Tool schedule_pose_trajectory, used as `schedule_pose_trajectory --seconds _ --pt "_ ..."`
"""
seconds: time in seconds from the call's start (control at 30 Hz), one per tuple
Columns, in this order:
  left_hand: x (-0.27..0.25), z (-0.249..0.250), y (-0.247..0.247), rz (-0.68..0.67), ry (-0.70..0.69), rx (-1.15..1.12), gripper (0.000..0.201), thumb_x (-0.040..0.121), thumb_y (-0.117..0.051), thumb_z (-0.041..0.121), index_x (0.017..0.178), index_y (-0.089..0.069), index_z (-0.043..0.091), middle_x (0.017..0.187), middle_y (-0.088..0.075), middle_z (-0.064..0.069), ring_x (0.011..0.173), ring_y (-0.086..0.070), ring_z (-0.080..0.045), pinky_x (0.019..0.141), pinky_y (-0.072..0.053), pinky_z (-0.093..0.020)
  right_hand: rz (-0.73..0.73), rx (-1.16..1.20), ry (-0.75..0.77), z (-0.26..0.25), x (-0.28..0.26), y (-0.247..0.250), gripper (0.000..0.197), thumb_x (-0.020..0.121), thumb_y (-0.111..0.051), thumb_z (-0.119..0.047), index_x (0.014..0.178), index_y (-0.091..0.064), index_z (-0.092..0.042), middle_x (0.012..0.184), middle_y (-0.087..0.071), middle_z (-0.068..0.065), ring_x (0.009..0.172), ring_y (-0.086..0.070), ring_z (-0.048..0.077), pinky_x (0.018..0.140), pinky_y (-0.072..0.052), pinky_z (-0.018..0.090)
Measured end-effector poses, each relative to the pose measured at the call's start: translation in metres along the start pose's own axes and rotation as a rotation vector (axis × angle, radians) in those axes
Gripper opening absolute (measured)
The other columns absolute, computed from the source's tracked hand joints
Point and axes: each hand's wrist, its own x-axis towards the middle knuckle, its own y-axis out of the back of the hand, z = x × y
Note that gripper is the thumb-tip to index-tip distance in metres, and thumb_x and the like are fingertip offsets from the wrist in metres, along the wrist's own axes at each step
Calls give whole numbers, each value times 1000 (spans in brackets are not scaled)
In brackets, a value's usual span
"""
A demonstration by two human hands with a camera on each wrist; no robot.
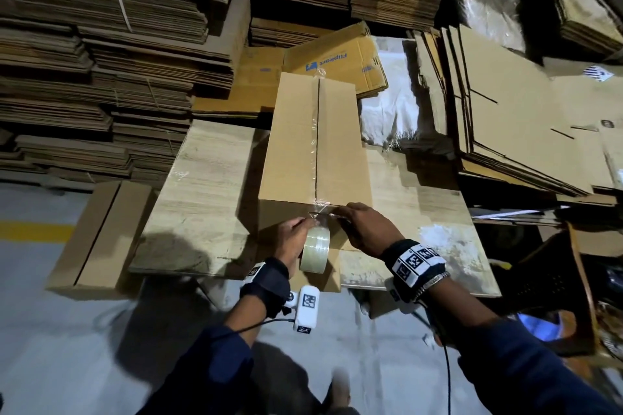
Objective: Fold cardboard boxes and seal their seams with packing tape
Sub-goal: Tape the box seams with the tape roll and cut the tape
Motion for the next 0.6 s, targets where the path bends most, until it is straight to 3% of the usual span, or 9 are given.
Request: schedule_pose_trajectory --seconds 0.13,0.27,0.37,0.53,0.6 --pt "-1 0 -1 29 -4 25 11 94 -72 22 93 -79 14 80 -73 -2 74 -60 -19 62 -42 -27 -3 -73 12 -8 11 -5 34 101 -56 -16 134 -63 -21 105 -65 5 92 -64 27 71 -56 41" --pt "0 1 -1 39 -14 31 12 96 -71 22 99 -79 14 88 -75 -6 77 -62 -20 67 -46 -28 -12 -185 -18 -17 22 -4 28 99 -57 -12 125 -67 -13 103 -65 8 92 -66 29 69 -56 36" --pt "-3 4 1 51 -34 36 14 96 -72 23 103 -79 13 90 -76 -4 75 -64 -15 61 -49 -22 -52 -271 -23 -21 27 -3 28 97 -55 -10 121 -69 -10 102 -68 10 92 -67 30 71 -58 37" --pt "-3 1 12 69 -51 53 14 94 -74 19 101 -80 8 87 -77 0 70 -63 -3 58 -48 -11 -206 -401 -131 -9 14 4 33 94 -58 -12 124 -70 -21 103 -71 9 92 -71 30 71 -58 37" --pt "-3 -4 20 68 -39 45 10 93 -74 16 96 -81 9 80 -76 5 68 -63 -2 57 -47 -14 -254 -395 -173 -5 5 12 34 94 -56 -13 125 -69 -23 105 -71 9 94 -70 30 69 -54 35"
